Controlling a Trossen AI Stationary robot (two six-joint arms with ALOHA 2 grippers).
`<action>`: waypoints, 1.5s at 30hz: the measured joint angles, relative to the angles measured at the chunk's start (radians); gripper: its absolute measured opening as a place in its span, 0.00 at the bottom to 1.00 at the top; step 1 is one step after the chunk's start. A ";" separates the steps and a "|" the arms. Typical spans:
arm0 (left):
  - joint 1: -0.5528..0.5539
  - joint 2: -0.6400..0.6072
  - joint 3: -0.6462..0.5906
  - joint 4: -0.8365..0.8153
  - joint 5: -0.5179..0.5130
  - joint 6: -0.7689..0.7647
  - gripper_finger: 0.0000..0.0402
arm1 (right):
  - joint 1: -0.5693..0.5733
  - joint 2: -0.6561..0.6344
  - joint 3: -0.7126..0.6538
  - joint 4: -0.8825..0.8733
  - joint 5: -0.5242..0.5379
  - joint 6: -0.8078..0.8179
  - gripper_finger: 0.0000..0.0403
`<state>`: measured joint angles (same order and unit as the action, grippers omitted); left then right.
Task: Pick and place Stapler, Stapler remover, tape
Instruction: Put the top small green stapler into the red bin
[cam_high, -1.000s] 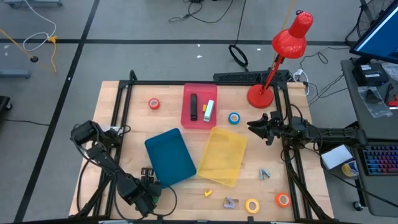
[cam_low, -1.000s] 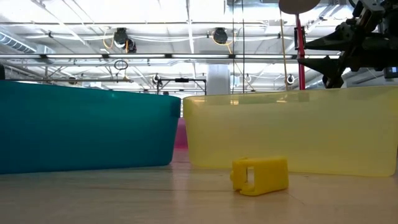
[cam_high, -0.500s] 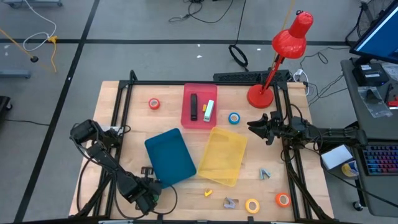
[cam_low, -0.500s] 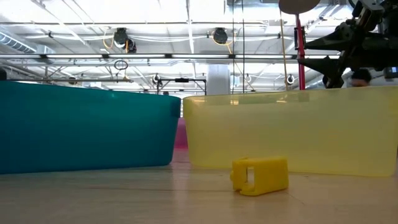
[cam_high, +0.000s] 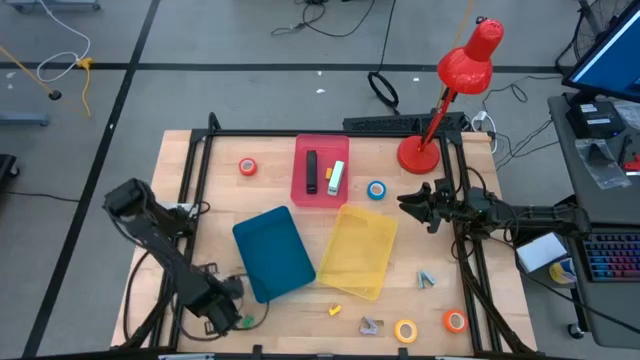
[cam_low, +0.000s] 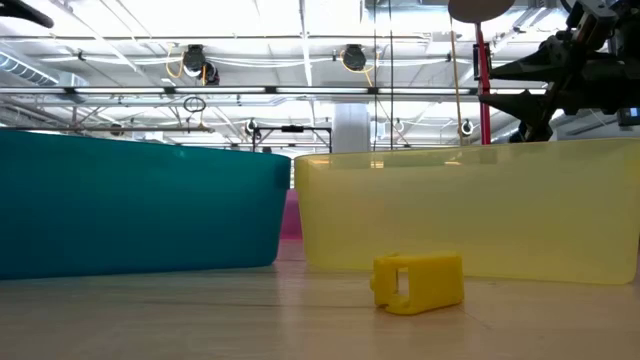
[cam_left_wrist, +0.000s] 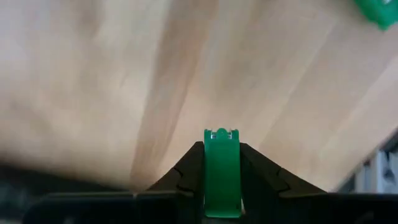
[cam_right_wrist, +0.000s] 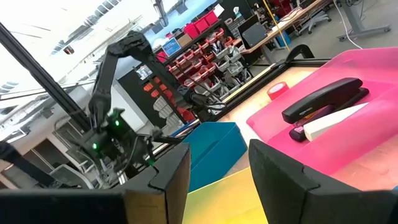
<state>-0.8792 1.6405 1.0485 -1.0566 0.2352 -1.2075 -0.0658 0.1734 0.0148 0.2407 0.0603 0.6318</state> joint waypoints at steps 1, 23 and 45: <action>0.000 -0.028 0.000 -0.025 0.011 -0.040 0.17 | 0.000 0.000 0.000 0.000 0.000 -0.005 0.39; 0.380 -0.593 0.003 -0.085 -0.838 -0.438 0.19 | 0.000 0.000 0.000 0.001 0.070 -0.016 0.39; 1.142 -0.072 0.004 0.662 -0.319 0.463 0.19 | 0.000 0.000 0.000 0.001 0.070 -0.015 0.39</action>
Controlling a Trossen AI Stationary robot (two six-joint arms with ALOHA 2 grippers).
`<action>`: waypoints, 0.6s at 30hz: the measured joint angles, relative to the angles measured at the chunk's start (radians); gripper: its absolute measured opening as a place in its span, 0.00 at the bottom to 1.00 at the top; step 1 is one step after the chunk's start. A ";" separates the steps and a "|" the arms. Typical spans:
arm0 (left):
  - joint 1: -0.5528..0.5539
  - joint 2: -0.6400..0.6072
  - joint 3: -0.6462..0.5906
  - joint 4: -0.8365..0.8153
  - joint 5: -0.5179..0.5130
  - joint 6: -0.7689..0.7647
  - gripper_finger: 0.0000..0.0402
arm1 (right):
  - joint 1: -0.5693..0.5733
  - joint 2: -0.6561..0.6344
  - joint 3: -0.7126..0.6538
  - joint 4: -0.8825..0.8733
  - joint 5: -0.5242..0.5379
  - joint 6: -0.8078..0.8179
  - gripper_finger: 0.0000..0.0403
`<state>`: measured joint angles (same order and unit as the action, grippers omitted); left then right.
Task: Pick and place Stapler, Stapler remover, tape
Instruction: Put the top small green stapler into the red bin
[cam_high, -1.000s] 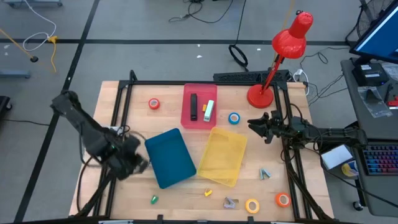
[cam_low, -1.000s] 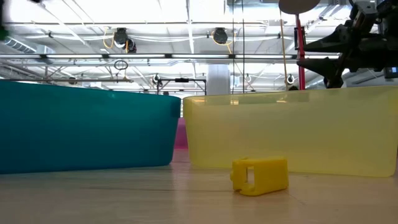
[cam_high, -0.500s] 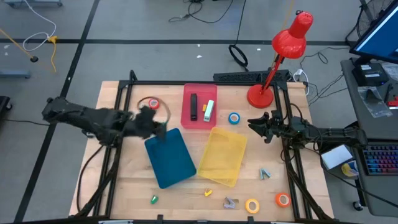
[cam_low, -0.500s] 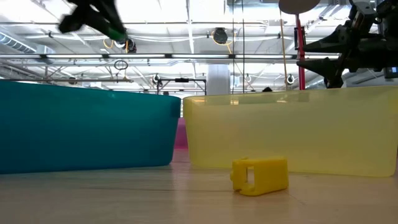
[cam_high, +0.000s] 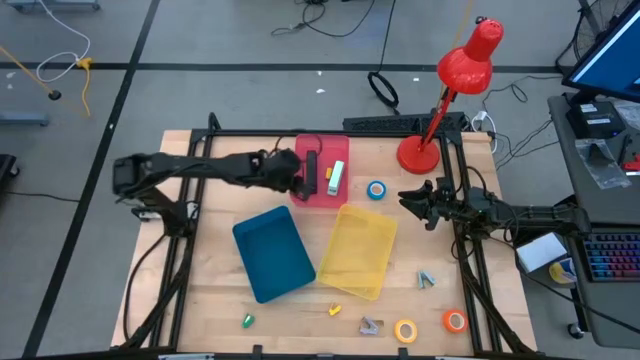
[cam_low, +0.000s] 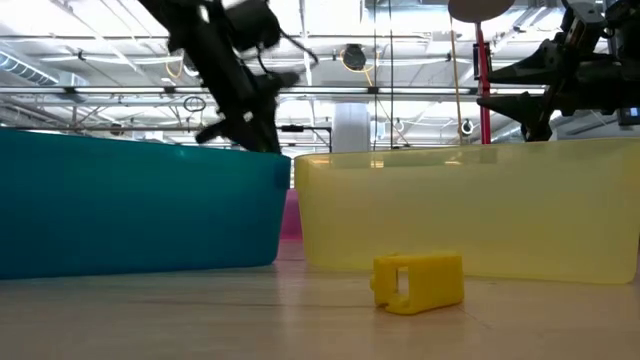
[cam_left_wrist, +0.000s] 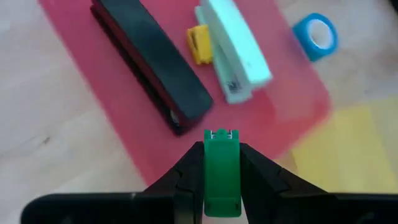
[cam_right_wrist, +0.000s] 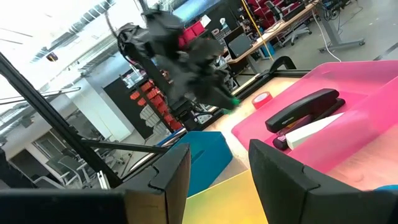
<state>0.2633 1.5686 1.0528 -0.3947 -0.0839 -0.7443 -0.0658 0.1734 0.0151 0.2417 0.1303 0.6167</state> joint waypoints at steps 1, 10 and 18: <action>0.015 0.026 0.003 0.012 0.008 -0.001 0.19 | 0.000 0.000 0.000 0.000 0.000 0.000 0.39; 0.059 0.183 0.110 0.001 -0.018 0.128 0.19 | 0.000 0.000 0.000 -0.009 0.000 0.000 0.39; 0.058 0.302 0.227 -0.123 -0.031 0.231 0.19 | 0.000 0.000 0.000 -0.009 0.000 0.000 0.39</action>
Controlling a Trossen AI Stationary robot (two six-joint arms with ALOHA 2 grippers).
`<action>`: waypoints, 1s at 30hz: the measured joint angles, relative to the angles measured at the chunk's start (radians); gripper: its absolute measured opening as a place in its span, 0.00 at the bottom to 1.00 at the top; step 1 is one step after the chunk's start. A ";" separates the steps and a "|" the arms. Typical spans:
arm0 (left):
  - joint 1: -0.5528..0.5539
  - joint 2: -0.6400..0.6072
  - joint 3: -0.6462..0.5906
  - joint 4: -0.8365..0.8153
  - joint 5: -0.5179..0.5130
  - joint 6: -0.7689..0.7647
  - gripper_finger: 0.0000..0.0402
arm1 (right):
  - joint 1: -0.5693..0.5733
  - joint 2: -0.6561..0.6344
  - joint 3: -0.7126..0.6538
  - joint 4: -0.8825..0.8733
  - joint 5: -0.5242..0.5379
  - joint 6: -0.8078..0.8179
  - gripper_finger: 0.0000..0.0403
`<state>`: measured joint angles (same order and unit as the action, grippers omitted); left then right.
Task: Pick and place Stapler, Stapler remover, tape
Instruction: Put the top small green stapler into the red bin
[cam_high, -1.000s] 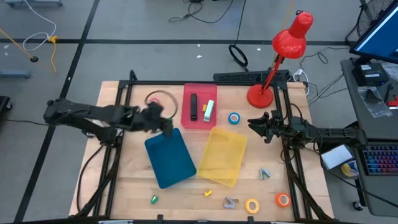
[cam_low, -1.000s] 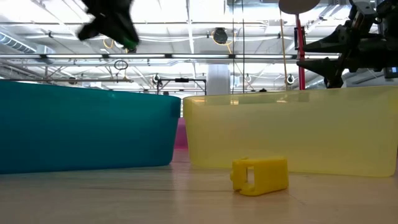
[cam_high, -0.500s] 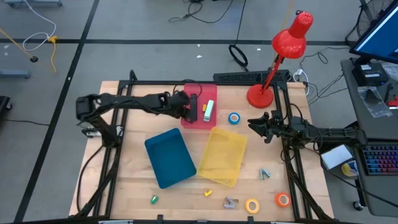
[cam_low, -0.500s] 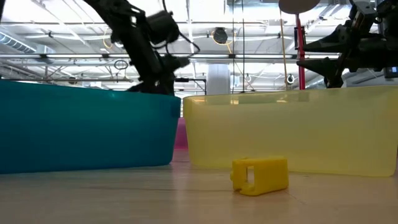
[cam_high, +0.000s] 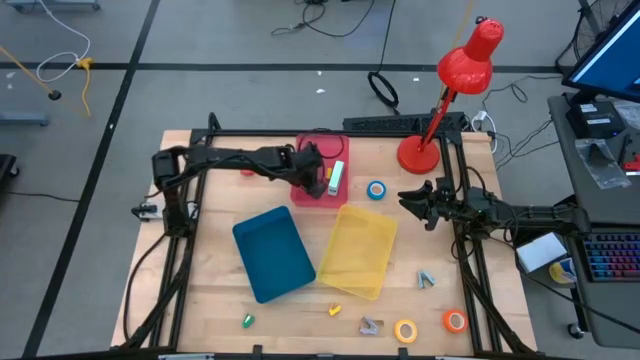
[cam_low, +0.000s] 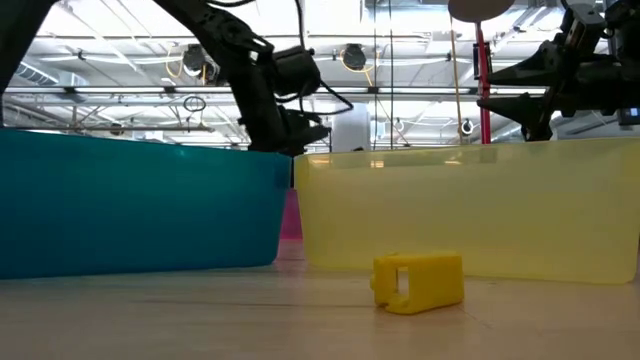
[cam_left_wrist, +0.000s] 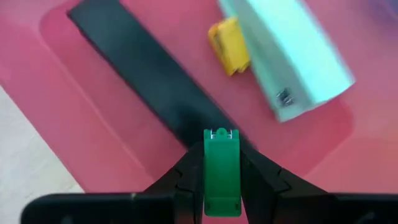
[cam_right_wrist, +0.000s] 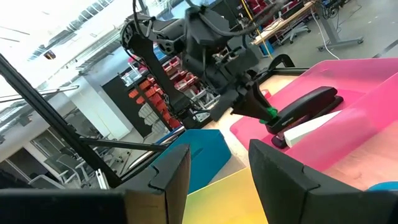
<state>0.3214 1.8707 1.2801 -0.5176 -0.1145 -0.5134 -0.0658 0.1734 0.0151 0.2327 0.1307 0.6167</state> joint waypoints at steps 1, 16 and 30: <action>-0.002 0.010 0.011 -0.023 0.000 0.009 0.19 | 0.000 0.000 0.000 0.001 0.000 0.000 0.39; -0.046 -0.067 0.034 -0.062 -0.020 0.148 0.19 | 0.000 0.000 0.000 -0.006 0.000 0.000 0.39; -0.062 -0.012 0.034 -0.196 0.018 0.306 0.19 | 0.000 0.000 0.000 -0.006 0.000 0.000 0.39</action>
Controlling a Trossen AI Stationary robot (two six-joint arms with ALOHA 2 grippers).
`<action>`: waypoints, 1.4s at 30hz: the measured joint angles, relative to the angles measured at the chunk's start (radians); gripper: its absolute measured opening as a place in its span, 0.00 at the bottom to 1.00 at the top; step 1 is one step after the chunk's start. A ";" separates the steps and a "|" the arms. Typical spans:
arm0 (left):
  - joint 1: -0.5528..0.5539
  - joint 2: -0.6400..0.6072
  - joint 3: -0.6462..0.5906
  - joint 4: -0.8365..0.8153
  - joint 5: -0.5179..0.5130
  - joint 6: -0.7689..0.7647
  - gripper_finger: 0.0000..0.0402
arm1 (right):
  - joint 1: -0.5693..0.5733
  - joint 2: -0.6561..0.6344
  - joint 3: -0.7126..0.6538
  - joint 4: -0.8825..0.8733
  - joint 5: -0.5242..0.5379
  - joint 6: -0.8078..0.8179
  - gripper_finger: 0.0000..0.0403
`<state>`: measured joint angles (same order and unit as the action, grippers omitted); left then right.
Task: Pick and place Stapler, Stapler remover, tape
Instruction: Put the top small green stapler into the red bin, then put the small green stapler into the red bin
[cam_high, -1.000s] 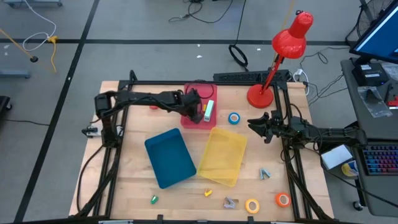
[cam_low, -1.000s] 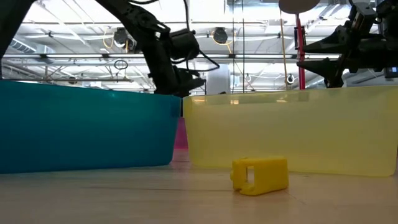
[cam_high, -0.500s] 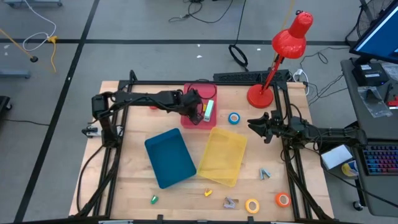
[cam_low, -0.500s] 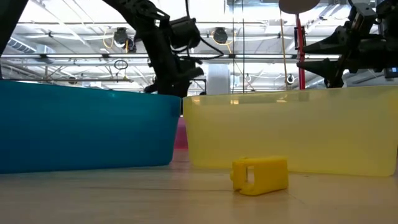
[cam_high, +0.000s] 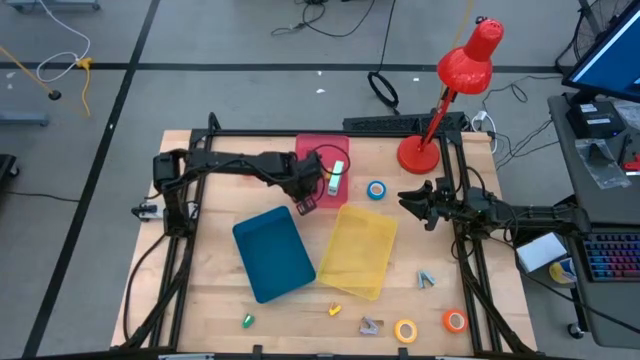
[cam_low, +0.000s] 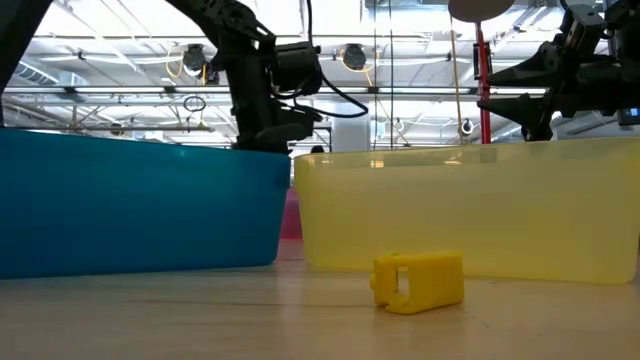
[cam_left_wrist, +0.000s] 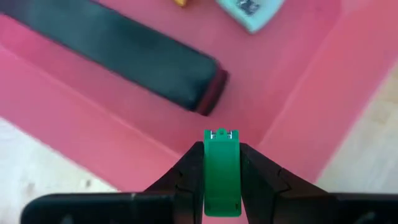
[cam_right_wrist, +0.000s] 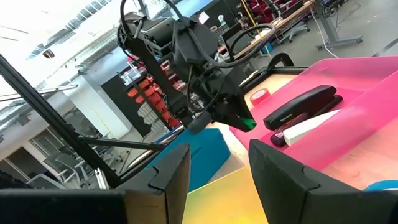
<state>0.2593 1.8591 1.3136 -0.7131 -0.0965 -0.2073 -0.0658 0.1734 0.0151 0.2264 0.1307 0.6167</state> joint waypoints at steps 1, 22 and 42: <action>0.003 0.000 0.000 0.000 -0.005 0.004 0.19 | 0.000 0.000 0.000 0.000 0.000 0.000 0.39; 0.016 -0.004 0.000 0.008 -0.016 0.072 0.42 | 0.000 0.000 0.000 0.000 0.000 0.000 0.39; -0.083 -0.410 0.001 -0.186 0.170 -0.307 0.52 | 0.000 0.000 0.000 0.000 0.000 0.000 0.39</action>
<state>0.1767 1.4496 1.3144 -0.8987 0.0738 -0.5141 -0.0658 0.1734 0.0151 0.2268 0.1303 0.6167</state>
